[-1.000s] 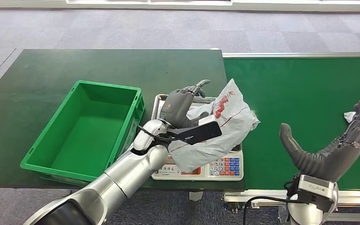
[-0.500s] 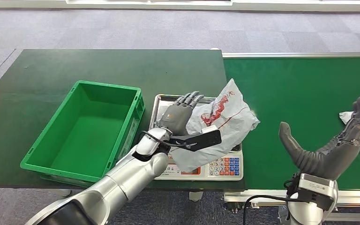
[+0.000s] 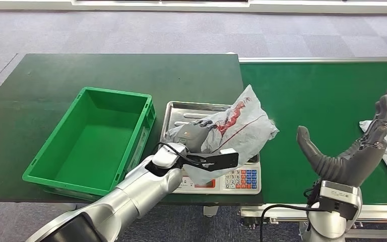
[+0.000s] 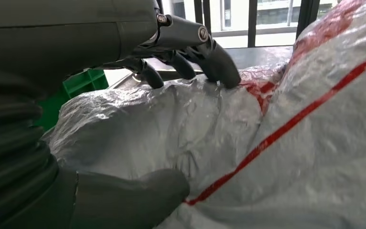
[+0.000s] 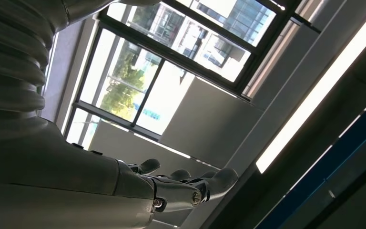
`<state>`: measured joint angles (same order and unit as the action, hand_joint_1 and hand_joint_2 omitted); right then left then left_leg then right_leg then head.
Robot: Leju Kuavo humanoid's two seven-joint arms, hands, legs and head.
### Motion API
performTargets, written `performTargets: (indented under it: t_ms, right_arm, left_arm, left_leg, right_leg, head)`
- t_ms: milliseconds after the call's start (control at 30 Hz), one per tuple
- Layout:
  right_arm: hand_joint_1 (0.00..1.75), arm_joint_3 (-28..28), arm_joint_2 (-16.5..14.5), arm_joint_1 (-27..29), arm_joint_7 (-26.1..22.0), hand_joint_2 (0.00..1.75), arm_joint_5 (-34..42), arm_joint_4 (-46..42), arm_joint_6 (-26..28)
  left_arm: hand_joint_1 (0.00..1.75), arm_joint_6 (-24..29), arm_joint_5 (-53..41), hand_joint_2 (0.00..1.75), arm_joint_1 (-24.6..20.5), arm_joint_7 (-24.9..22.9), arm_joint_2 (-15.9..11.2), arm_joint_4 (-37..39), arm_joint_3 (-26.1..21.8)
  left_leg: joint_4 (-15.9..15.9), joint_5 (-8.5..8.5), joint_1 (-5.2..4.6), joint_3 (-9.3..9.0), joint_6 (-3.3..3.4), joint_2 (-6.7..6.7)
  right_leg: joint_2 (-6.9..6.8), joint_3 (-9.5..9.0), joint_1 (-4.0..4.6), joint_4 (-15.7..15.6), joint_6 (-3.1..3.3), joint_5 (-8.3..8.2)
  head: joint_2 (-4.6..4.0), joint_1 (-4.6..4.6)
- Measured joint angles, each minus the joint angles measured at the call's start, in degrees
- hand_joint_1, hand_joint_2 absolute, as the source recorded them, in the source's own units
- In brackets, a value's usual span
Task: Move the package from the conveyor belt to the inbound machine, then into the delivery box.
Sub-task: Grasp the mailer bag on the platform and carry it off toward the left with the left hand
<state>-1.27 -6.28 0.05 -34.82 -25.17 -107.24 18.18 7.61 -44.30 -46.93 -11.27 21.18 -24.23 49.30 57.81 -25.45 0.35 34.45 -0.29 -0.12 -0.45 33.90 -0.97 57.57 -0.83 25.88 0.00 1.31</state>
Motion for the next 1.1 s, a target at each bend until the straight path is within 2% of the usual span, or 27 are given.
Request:
performTargets:
  t_ms: [633, 767, 867, 933, 1000, 1100]
  right_arm:
    - [0.0, 0.0, -0.3, 0.0, -0.3, 1.75, -0.1, 0.1, 0.1]
    - [0.0, 0.0, -0.3, 0.0, -0.5, 1.75, -0.2, 0.1, 0.5]
    - [0.0, 0.0, -0.3, 0.3, -0.5, 1.75, -0.5, 0.1, 1.3]
    - [0.0, 0.0, -0.3, 0.8, -0.5, 1.75, -0.7, 0.1, 2.0]
    - [0.0, 0.1, -0.3, 1.6, -0.5, 1.75, -0.7, -0.1, 2.6]
    - [0.0, 0.5, -0.3, 2.9, -0.3, 1.75, -0.6, -0.6, 3.2]
  left_arm:
    - [1.75, -1.6, 0.9, 1.75, -0.9, 0.1, 0.0, 1.8, 0.8]
    - [1.75, 0.8, 1.9, 1.75, -0.9, 2.0, 0.0, 2.1, 0.3]
    - [1.75, 7.7, 3.9, 1.75, -0.4, 7.0, -0.2, 1.6, -2.0]
    - [1.75, 11.9, 4.8, 1.75, -0.1, 10.8, -0.6, -0.5, -5.2]
    - [1.75, 13.8, 4.5, 1.75, 0.4, 13.2, -1.4, -4.7, -9.5]
    - [1.75, 14.2, 3.5, 1.75, 1.8, 14.1, -3.9, -14.6, -16.6]
  left_leg:
    - [0.0, -0.01, 0.0, -0.1, -0.02, 0.01]
    - [0.0, 0.0, 0.0, -0.1, -0.02, 0.01]
    - [0.0, 0.01, 0.0, -0.08, -0.02, 0.0]
    - [0.0, 0.03, 0.0, -0.05, -0.03, 0.0]
    - [0.0, 0.03, 0.0, -0.04, -0.04, 0.01]
    - [0.0, 0.02, 0.0, -0.03, -0.04, 0.13]
  right_leg:
    - [0.01, -0.08, 0.03, 0.0, 0.0, 0.01]
    - [0.01, -0.07, 0.03, 0.0, 0.0, 0.01]
    - [0.01, -0.04, 0.02, 0.0, 0.0, 0.01]
    - [0.01, -0.02, 0.02, 0.0, 0.0, 0.01]
    - [0.02, 0.0, 0.02, 0.0, 0.0, 0.01]
    - [0.17, 0.07, 0.02, 0.0, 0.01, 0.01]
  head:
    - [0.0, 0.0]
    - [0.0, 0.0]
    - [0.0, 0.0]
    - [0.0, 0.0]
    - [0.0, -0.01]
    - [0.0, -0.01]
